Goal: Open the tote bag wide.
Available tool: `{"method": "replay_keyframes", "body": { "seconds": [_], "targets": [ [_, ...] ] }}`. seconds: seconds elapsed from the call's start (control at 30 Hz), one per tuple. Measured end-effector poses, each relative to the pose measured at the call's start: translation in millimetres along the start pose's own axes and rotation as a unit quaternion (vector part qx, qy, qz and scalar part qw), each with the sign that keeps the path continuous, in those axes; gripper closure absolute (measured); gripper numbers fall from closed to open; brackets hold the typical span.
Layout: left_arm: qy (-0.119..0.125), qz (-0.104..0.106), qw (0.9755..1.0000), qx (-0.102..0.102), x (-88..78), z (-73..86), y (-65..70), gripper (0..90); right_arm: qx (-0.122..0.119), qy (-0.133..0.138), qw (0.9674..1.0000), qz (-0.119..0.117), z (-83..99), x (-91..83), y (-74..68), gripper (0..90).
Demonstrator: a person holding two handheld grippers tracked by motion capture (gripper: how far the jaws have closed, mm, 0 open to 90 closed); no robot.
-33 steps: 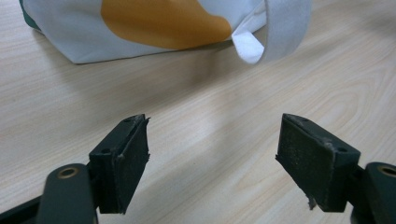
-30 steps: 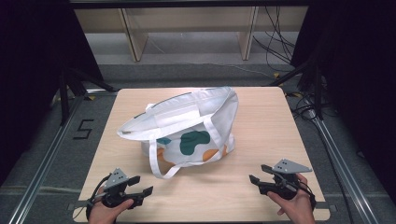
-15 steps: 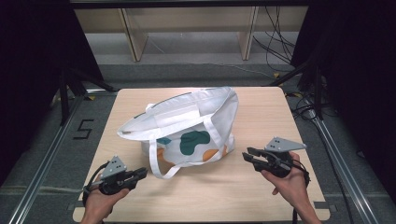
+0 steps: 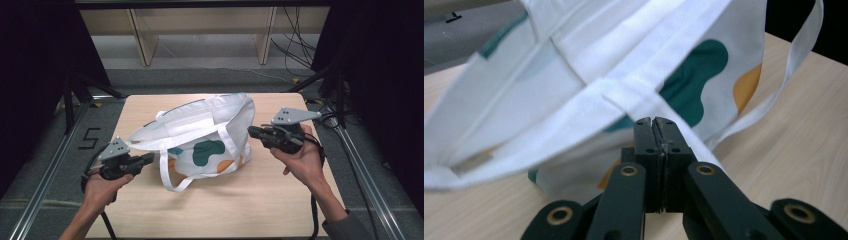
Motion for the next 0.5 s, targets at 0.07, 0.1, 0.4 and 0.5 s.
{"method": "replay_keyframes", "body": {
  "seconds": [0.07,0.1,0.4,0.5],
  "targets": [
    [0.002,-0.002,1.0,0.006,0.9,-6.5,-0.1,88.1,-0.009,0.002,0.9999,0.004,-7.0,1.6,2.1,87.4],
    [0.003,0.0,1.0,0.009,2.9,-15.3,-0.2,87.5,-0.019,0.005,0.9998,0.004,-21.5,5.1,7.9,87.5],
    [0.011,-0.019,0.9997,0.012,13.1,-48.7,-10.0,87.4,-0.03,-0.026,0.999,0.022,-50.1,34.4,27.0,87.3],
    [0.012,-0.025,0.9996,-0.003,23.0,-52.3,-20.8,87.7,-0.027,-0.056,0.9976,0.031,-46.2,51.8,37.8,87.1]
  ]
}}
Point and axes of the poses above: each handheld gripper's, and its own axes: x roughly forward along the jaws, z roughly out of its underside, y roughly to its right, the point moved 2 cm from there along x, roughly forward along the jaws, and after that the axes turned 12 degrees about -x, right-handed, at the moved point
